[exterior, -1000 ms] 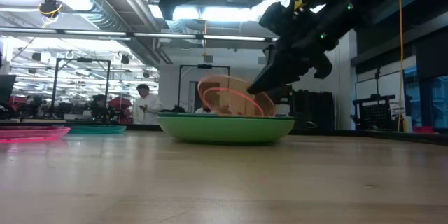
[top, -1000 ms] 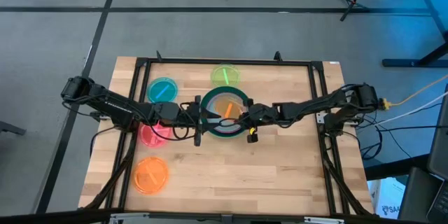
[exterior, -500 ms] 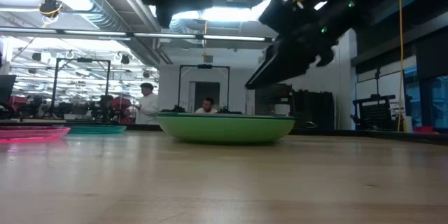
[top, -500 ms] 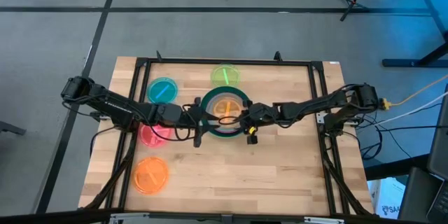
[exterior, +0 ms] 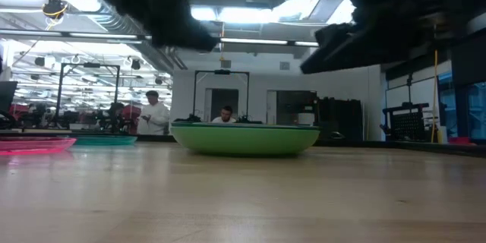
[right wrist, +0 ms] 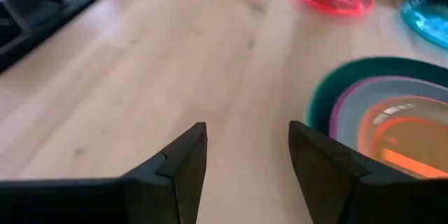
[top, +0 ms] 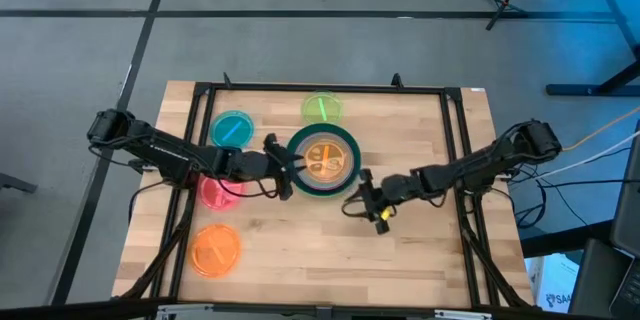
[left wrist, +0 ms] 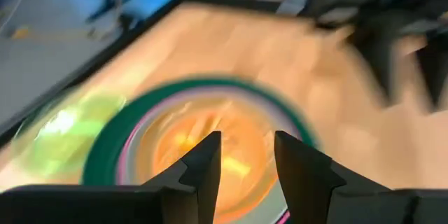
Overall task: Stack plastic plates
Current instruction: Stack the blue plate on top of the orange plate
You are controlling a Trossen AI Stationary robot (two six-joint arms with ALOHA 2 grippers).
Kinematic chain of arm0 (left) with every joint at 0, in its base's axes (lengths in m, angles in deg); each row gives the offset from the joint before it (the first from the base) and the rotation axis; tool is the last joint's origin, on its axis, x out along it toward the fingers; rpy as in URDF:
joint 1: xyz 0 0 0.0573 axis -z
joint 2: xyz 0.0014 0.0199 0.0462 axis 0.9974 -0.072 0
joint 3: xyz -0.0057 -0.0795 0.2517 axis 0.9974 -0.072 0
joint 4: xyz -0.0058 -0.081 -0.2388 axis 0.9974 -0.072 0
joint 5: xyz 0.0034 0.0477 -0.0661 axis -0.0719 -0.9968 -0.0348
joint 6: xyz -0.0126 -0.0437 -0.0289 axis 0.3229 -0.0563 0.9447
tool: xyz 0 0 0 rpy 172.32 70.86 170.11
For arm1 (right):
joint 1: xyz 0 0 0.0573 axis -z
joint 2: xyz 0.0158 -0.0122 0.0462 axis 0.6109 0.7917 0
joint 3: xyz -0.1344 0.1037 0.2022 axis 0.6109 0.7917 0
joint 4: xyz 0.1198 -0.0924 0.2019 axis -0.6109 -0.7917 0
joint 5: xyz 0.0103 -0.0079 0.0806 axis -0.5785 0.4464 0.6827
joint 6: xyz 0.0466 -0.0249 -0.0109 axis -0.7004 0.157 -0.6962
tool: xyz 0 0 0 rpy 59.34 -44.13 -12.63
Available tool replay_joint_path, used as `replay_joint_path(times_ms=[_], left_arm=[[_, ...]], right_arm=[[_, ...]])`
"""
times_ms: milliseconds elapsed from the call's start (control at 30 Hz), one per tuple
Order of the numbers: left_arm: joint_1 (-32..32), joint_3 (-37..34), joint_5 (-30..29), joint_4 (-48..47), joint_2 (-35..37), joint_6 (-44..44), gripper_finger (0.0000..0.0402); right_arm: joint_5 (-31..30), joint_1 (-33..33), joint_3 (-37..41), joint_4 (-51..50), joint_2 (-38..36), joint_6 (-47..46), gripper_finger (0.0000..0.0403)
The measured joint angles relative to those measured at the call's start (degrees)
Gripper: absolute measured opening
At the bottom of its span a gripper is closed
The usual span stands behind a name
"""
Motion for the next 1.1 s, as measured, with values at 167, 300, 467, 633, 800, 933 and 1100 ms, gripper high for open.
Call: replay_joint_path(times_ms=[167,300,467,633,800,933,1100], left_arm=[[-2.5,0.0,-1.9,-9.6,0.0,6.7,0.0127],[-7.2,0.0,-4.7,-16.0,0.0,12.3,0.0127],[-13.1,0.0,-4.7,-25.7,0.0,19.1,0.0127],[-14.3,0.0,-4.6,-39.2,-2.3,28.2,0.0127],[-16.1,0.0,-4.6,-43.4,-3.9,29.9,0.0127],[-19.9,0.0,-5.1,-44.6,-4.8,27.6,0.0127],[-23.9,0.0,-3.1,-44.8,-6.8,23.6,0.0127]], right_arm=[[-0.5,-4.5,6.4,10.1,0.3,-0.4,0.0193],[-1.6,-6.7,9.1,17.7,0.3,-1.6,0.0193],[-1.9,-6.8,9.1,19.5,0.3,-1.6,0.0193],[-6.2,-5.1,9.1,20.8,0.3,1.2,0.0193],[-6.1,-2.1,9.1,22.7,0.3,1.3,0.0193],[-6.0,-0.7,9.1,22.0,0.3,1.3,0.0193],[-6.0,1.2,9.1,22.2,0.3,1.4,0.0193]])
